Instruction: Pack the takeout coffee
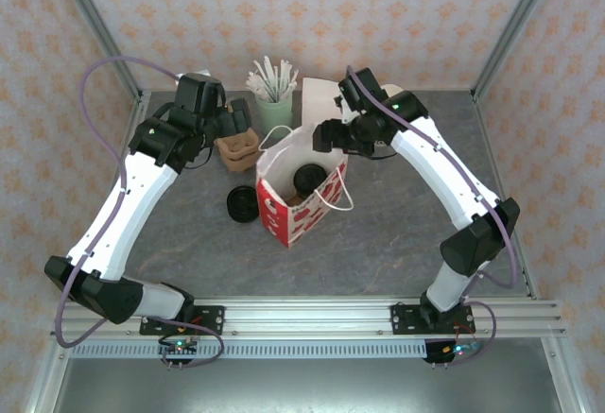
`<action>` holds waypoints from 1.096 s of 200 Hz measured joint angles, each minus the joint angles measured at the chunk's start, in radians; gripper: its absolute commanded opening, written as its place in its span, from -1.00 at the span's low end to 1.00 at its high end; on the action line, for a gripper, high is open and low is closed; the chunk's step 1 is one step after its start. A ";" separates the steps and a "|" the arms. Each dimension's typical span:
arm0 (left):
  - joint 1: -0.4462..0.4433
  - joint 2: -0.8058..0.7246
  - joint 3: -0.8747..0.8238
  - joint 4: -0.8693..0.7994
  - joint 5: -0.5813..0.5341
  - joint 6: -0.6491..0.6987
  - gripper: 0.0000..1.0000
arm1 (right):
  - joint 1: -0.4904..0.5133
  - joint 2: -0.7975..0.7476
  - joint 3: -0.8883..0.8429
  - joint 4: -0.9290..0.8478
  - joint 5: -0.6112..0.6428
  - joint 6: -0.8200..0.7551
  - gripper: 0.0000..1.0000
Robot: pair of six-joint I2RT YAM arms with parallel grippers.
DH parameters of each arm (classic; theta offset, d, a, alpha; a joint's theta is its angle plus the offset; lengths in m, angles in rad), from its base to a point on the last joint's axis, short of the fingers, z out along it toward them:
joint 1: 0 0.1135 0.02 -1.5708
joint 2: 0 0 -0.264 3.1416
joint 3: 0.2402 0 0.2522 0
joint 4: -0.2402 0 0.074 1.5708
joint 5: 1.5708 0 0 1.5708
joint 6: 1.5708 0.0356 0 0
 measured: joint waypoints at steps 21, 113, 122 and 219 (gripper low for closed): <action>0.015 0.000 0.000 0.014 -0.014 0.029 1.00 | 0.003 0.000 0.000 -0.007 0.050 0.029 0.56; 0.028 0.010 0.000 0.021 -0.003 0.101 1.00 | 0.023 -0.002 0.110 -0.171 0.132 0.214 0.58; 0.028 0.010 0.000 0.021 0.005 0.105 1.00 | 0.032 -0.014 0.064 -0.171 0.123 0.239 0.58; 0.028 -0.003 -0.022 0.019 0.046 0.139 1.00 | 0.083 -0.104 -0.145 -0.102 0.089 0.375 -0.35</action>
